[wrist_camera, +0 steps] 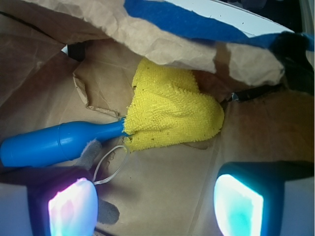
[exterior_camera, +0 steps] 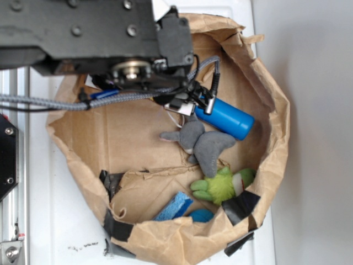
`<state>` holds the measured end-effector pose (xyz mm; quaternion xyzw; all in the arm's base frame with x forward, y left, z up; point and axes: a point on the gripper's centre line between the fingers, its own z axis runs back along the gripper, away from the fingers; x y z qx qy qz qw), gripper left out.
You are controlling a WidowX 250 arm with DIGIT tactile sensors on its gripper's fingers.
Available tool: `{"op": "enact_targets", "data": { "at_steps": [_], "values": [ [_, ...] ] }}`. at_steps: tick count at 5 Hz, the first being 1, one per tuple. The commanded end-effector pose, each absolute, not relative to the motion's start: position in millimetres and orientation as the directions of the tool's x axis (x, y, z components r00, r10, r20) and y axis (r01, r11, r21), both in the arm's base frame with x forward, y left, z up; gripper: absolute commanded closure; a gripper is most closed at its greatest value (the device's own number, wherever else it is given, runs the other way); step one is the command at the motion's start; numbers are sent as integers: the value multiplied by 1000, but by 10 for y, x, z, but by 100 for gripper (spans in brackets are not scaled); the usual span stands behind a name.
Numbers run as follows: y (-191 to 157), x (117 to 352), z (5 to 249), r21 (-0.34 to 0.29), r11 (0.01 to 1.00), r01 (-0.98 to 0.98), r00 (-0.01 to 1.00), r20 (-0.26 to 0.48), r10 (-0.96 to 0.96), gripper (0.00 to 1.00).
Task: Grab the yellow cloth.
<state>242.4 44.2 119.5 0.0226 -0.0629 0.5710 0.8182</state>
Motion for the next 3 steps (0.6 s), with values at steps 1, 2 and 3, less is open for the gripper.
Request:
{"op": "enact_targets", "data": {
  "at_steps": [1,2,3],
  "values": [
    [529,2512,1188,-15,286,-958,280,168,945,0],
    [475,2677,1062,14,246,-969,244,188,951,0],
    [319,2716,1073,11,247,-969,244,204,948,0]
  ]
}}
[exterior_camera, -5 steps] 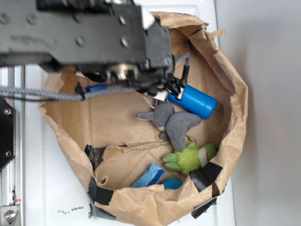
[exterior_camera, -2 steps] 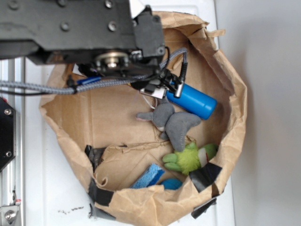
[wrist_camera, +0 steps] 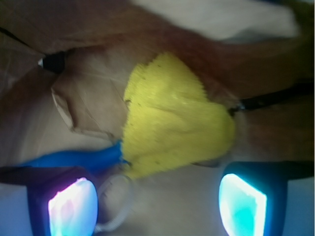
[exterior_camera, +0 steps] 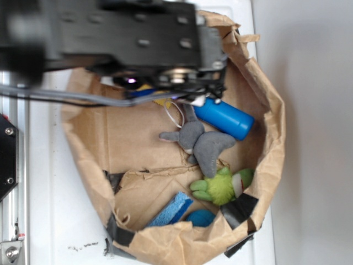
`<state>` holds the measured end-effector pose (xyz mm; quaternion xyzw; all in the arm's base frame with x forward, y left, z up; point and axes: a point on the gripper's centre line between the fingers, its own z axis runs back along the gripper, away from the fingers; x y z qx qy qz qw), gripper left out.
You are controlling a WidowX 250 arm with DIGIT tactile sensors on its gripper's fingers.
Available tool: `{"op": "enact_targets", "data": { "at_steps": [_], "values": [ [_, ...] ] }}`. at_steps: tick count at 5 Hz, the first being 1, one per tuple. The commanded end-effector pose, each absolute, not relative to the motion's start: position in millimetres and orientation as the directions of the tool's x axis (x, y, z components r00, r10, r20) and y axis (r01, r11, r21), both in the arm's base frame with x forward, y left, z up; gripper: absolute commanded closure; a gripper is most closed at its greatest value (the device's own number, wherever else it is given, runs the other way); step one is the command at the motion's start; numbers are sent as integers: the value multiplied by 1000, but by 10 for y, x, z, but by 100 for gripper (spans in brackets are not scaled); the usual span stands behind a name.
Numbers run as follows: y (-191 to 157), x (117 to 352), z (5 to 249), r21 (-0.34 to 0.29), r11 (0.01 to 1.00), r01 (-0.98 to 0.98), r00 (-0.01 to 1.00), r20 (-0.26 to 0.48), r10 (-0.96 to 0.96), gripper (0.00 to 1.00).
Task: Grab the yellow cloth.
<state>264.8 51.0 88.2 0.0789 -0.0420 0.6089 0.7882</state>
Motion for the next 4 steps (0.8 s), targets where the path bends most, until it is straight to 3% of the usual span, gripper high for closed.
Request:
{"op": "enact_targets", "data": {
  "at_steps": [1,3,4],
  "values": [
    [239,2716,1168,-10,234,-972,230,151,961,0],
    [343,2651,965,-18,219,-976,214,155,965,0],
    [454,2608,836,6,207,-978,205,168,964,0]
  ]
}}
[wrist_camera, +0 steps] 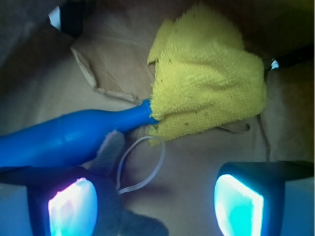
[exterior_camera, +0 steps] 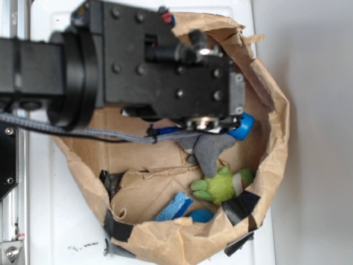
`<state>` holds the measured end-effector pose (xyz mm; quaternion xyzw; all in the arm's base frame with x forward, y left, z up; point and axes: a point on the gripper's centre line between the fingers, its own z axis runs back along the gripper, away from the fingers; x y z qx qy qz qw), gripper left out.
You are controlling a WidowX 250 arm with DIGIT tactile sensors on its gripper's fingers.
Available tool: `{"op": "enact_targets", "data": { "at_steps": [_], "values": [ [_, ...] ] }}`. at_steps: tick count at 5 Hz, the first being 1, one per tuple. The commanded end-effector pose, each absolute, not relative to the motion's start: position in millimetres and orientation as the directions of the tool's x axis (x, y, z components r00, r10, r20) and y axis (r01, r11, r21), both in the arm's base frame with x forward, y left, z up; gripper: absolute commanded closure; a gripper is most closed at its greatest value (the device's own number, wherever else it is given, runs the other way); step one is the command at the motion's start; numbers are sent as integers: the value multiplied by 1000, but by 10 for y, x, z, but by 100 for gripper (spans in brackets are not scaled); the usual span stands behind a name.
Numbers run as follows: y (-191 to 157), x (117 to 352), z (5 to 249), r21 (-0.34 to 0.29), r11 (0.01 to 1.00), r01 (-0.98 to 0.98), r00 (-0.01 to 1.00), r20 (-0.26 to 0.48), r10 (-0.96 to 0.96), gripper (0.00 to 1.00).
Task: Grab the yellow cloth.
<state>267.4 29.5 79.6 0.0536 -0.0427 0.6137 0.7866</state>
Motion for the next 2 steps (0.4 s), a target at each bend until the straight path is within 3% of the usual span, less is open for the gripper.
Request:
{"op": "enact_targets", "data": {
  "at_steps": [1,2],
  "values": [
    [537,2536,829,26,207,-978,208,172,963,0],
    [632,2517,840,11,177,-984,176,191,966,0]
  ]
}}
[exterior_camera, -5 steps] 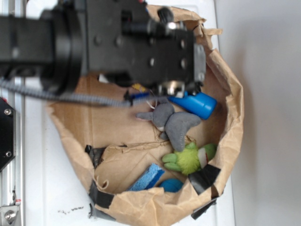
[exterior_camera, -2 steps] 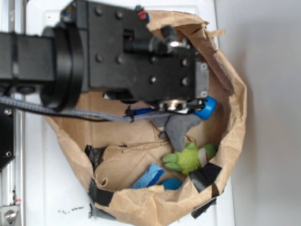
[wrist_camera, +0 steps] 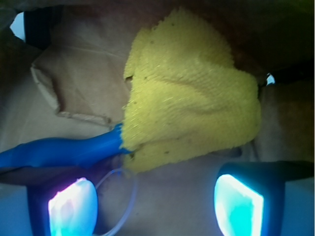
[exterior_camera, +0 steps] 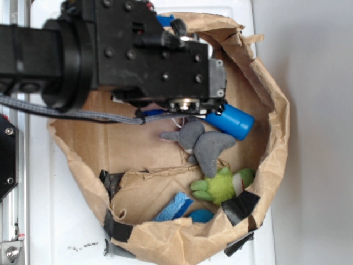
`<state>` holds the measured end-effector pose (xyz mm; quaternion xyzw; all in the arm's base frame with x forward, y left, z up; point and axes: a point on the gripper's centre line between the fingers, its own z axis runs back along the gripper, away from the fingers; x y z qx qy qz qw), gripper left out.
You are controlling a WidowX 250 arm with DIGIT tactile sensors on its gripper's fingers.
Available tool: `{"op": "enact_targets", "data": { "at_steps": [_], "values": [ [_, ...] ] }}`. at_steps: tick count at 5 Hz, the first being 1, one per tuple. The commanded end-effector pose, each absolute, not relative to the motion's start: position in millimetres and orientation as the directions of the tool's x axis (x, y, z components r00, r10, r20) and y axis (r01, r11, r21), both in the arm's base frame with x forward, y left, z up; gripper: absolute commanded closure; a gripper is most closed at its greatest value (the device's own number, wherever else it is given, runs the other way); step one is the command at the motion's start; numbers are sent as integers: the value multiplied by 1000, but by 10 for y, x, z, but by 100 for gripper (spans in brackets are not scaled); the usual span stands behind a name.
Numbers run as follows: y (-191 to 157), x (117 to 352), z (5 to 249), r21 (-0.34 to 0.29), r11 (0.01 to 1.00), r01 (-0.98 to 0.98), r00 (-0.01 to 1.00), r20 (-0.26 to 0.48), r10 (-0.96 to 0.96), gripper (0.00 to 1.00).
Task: Grab the yellow cloth.
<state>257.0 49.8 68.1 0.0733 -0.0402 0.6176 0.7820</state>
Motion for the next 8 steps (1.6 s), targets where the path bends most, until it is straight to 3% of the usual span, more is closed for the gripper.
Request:
{"op": "enact_targets", "data": {
  "at_steps": [1,3,5,8],
  "values": [
    [684,2505,850,23,179,-984,180,176,968,0],
    [838,2477,860,7,141,-990,139,203,969,0],
    [997,2537,776,0,17,-1000,17,206,978,0],
    [820,2656,394,50,33,-998,47,298,953,0]
  ]
}}
